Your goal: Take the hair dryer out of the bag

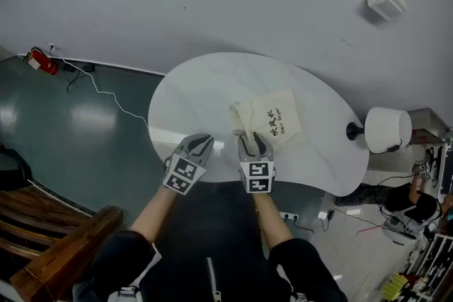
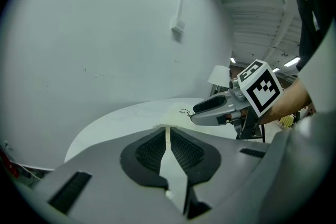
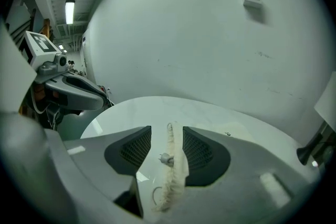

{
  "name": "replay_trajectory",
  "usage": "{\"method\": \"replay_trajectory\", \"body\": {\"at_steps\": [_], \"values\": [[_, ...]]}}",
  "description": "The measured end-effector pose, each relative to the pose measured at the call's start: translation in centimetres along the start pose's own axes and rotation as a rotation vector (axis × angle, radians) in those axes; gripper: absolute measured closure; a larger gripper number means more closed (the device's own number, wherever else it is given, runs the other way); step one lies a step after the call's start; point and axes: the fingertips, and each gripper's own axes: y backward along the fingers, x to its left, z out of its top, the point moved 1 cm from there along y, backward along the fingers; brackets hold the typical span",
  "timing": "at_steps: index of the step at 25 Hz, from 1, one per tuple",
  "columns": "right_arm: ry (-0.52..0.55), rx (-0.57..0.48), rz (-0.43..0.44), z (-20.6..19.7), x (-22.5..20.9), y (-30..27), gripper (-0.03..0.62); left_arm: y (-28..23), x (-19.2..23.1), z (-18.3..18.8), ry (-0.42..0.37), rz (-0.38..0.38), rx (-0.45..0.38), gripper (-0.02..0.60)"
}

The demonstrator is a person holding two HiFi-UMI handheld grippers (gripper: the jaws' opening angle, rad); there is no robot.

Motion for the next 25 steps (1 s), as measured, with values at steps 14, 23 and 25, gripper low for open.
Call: {"method": "replay_trajectory", "body": {"at_steps": [14,23,25], "values": [[0.057,0.082,0.036,-2.5,-1.1,-2.1,0.402,-1.2,0.9,0.3,0.019,0.043,0.014,0.558],[0.111,0.185,0.084,-4.8,-1.5,-4.3,0.405,-2.4,1.0,-0.5,0.041,0.047,0.044,0.558],[0.119,0.206,0.085,-5.2,-1.6,-4.7,0.410,-2.7,1.0,-0.7,0.043,0.046,0.053,0.558]]}}
